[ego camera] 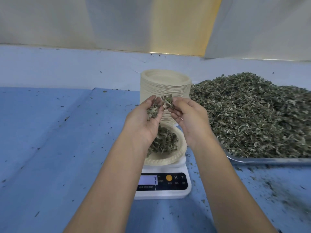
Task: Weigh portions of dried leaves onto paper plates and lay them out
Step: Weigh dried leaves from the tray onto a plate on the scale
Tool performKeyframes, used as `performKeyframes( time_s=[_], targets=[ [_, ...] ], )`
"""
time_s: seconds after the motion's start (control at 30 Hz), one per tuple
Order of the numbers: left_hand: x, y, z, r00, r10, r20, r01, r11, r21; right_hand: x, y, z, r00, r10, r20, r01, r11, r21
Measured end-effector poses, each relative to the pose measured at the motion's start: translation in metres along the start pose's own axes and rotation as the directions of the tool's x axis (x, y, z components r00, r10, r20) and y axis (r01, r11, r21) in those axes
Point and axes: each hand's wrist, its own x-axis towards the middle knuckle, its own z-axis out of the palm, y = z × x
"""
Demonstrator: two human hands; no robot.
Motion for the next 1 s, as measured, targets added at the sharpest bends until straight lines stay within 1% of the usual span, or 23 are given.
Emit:
performKeyframes(
  time_s=[0.07, 0.13, 0.23, 0.37, 0.43, 0.5, 0.57, 0.63, 0.73, 0.83, 0.9, 1.0],
  targets=[
    [0.002, -0.01, 0.011, 1.0, 0.012, 0.001, -0.012, 0.998, 0.059, 0.001, -0.004, -0.006, 1.0, 0.006, -0.014, -0.005, 0.999, 0.036],
    [0.005, -0.022, 0.024, 1.0, 0.008, 0.015, -0.009, 0.996, 0.09, 0.002, -0.009, -0.016, 0.999, -0.005, -0.044, 0.006, 1.0, 0.027],
    [0.007, -0.046, 0.041, 0.997, -0.057, 0.048, 0.053, 0.995, 0.085, 0.005, -0.016, -0.038, 0.993, -0.046, -0.106, 0.045, 0.999, -0.018],
    [0.011, -0.085, 0.058, 0.992, -0.102, 0.069, 0.091, 0.985, 0.146, 0.008, -0.027, -0.07, 0.965, -0.155, -0.213, 0.126, 0.982, -0.144],
    [0.013, -0.104, 0.064, 0.991, -0.121, 0.05, 0.107, 0.971, 0.214, 0.011, -0.027, -0.087, 0.941, -0.207, -0.266, 0.136, 0.955, -0.263],
    [0.014, -0.123, 0.067, 0.987, -0.155, 0.035, 0.139, 0.949, 0.283, 0.012, -0.027, -0.1, 0.925, -0.241, -0.294, 0.117, 0.916, -0.383],
    [0.013, -0.139, 0.069, 0.982, -0.185, 0.038, 0.161, 0.926, 0.34, 0.015, -0.026, -0.112, 0.92, -0.242, -0.31, 0.086, 0.893, -0.441],
    [0.015, -0.152, 0.069, 0.984, -0.178, 0.022, 0.154, 0.903, 0.401, 0.018, -0.025, -0.122, 0.915, -0.224, -0.336, 0.035, 0.872, -0.489],
    [0.021, -0.164, 0.068, 0.985, -0.173, -0.017, 0.161, 0.874, 0.459, 0.023, -0.023, -0.132, 0.907, -0.181, -0.381, -0.048, 0.853, -0.52],
    [0.021, -0.17, 0.067, 0.966, -0.258, -0.006, 0.219, 0.807, 0.548, 0.025, -0.023, -0.137, 0.893, -0.18, -0.412, -0.095, 0.82, -0.564],
    [0.022, -0.169, 0.066, 0.944, -0.327, 0.032, 0.254, 0.788, 0.561, 0.026, -0.022, -0.14, 0.881, -0.211, -0.423, -0.093, 0.8, -0.593],
    [0.02, -0.164, 0.066, 0.924, -0.371, 0.089, 0.26, 0.784, 0.564, 0.027, -0.02, -0.142, 0.877, -0.229, -0.422, -0.055, 0.825, -0.563]
  ],
)
